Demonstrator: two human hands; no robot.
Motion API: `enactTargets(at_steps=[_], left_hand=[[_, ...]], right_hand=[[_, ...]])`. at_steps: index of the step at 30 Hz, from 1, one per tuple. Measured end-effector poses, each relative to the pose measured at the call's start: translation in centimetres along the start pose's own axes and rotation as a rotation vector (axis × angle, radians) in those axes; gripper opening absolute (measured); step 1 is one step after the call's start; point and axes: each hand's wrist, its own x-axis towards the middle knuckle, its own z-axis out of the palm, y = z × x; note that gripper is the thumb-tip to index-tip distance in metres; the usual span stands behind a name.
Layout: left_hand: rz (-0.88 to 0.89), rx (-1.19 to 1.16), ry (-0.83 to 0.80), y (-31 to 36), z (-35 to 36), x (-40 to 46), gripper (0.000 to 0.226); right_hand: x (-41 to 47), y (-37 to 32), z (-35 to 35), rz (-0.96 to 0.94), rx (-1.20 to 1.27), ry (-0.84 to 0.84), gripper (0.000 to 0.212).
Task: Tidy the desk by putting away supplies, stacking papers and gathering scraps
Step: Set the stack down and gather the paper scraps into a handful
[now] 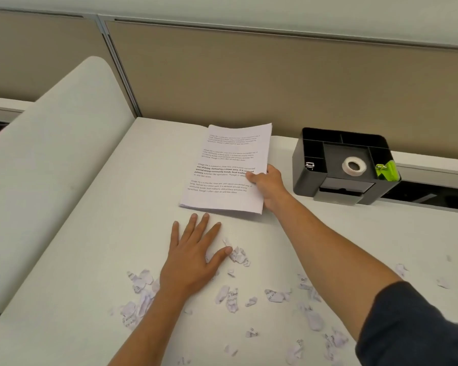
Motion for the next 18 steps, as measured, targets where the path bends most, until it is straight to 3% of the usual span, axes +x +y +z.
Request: enactTargets(at_steps=[12, 18], left_hand=[[0.0, -0.02, 0.031, 0.1, 0.0, 0.0, 0.078], [-0.01, -0.022, 0.019, 0.2, 0.0, -0.1, 0.079]], right_hand=[[0.3, -0.4, -0.1, -0.054, -0.298, 0.067, 0.033], [-2.3, -1.0, -0.3, -0.062, -0.363, 0.216, 0.042]])
